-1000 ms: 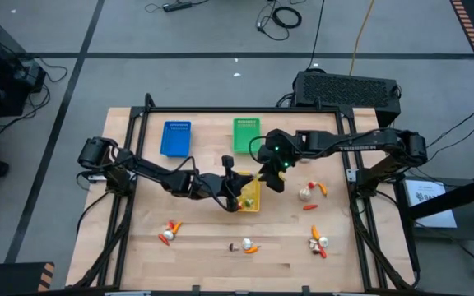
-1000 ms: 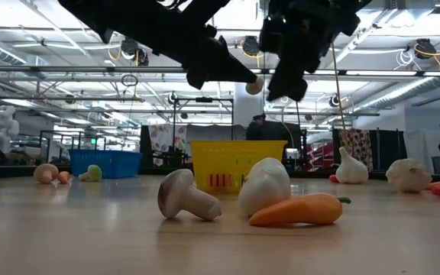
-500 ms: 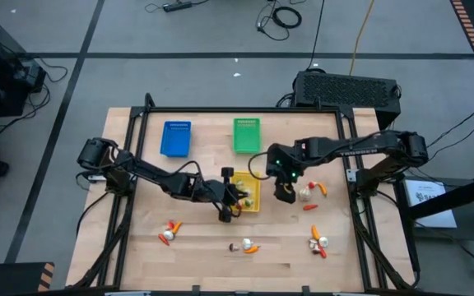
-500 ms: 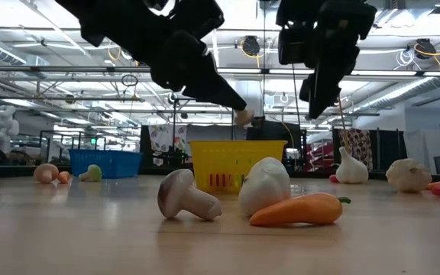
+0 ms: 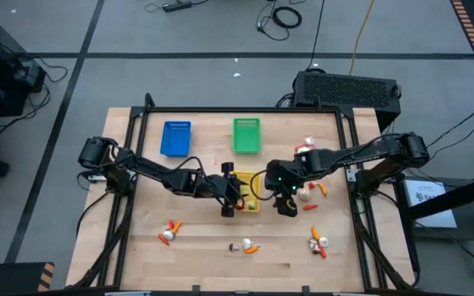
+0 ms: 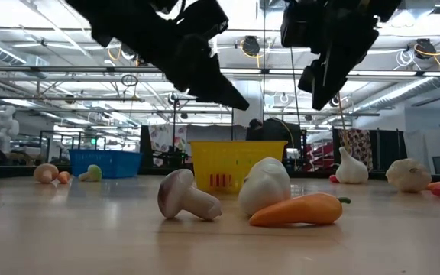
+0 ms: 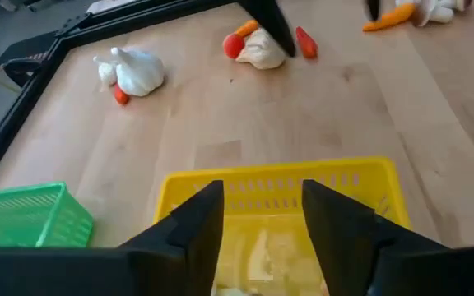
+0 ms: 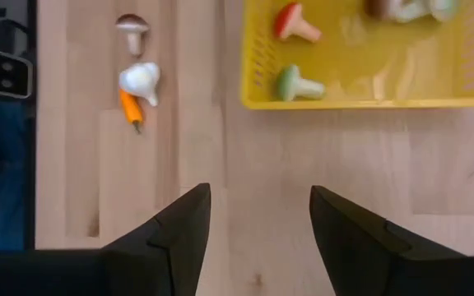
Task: Sort produce into baskets
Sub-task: Put the green mushroom into the yellow bin
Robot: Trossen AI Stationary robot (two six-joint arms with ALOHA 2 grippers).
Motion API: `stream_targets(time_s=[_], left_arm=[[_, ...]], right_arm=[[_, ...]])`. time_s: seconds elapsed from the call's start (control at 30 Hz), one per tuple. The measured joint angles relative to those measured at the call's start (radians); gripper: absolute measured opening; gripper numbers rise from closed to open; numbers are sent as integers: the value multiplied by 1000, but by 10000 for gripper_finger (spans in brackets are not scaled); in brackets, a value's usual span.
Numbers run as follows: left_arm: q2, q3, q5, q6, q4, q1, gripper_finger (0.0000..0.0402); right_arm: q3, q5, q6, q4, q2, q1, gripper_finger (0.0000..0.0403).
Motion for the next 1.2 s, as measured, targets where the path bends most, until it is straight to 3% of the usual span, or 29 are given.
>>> stream_targets(time_s=[0.1, 0.27, 0.43, 0.63, 0.73, 0.93, 1.03, 1.2], left_arm=[[-24, 59, -39, -3, -132, -2, 183], [-105, 150, -52, -71, -529, -6, 184], [-207, 150, -63, -196, -854, 24, 184], [-332, 123, -65, -362, -1148, 103, 184], [-375, 104, -10, -420, -1224, 175, 184], [-390, 4, 220, -392, -1182, 280, 184], [-390, -54, 243, -372, -1161, 317, 184], [-390, -103, 264, -297, -1101, 344, 184]], right_arm=[[0, 0, 1, 40, 0, 29, 198], [0, 18, 24, 72, 0, 90, 198], [0, 122, 5, 112, 7, 164, 199], [-4, 173, -51, 195, 11, 219, 199], [-30, 203, -77, 248, 11, 234, 199], [-137, 215, -79, 403, 12, 235, 199], [-190, 278, -50, 484, 6, 255, 199], [-218, 400, -33, 473, -27, 296, 199]])
